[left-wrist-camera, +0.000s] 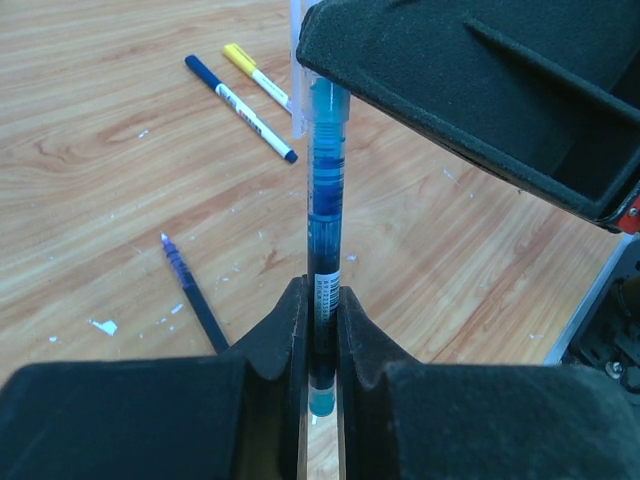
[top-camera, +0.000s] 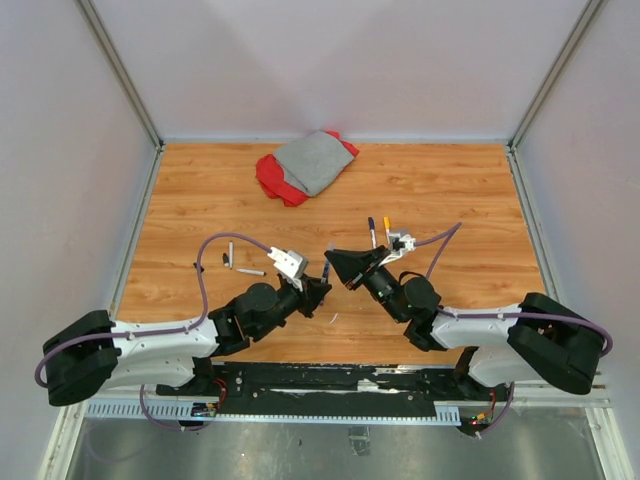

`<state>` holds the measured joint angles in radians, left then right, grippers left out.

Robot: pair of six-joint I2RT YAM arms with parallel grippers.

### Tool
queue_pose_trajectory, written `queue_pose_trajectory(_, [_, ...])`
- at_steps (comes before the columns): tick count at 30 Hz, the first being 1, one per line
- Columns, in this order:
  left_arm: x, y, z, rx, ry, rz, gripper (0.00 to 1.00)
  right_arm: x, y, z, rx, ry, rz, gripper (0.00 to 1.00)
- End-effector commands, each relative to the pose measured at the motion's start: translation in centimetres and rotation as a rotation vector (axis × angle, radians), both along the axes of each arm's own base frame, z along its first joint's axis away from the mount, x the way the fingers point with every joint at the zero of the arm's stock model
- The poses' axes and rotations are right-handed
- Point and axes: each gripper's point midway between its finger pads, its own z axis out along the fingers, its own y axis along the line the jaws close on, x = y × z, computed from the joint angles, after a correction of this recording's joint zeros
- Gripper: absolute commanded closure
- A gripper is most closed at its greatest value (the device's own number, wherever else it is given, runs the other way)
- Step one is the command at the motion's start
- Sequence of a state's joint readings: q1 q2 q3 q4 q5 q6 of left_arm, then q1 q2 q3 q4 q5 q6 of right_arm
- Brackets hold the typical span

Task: Insert the pens into the pen caps
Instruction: Insert the pen cap onto the pen.

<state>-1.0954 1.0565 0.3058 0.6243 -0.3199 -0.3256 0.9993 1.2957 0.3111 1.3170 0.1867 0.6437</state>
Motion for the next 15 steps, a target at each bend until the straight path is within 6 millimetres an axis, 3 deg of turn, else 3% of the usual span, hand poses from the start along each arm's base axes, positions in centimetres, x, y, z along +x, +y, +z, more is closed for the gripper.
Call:
queue_pose_trajectory(1, [1.6, 0.7, 6.4, -0.21, -0.094, 0.1, 1.0, -4.5, 2.1, -6.4, -0.182, 0.077, 0.138, 0.99])
queue_pose_trajectory(15, [1.7, 1.1, 6.7, -0.221, -0.1, 0.115, 1.0, -8.6, 4.2, -13.9, -0.249, 0.212, 0.165, 0.99])
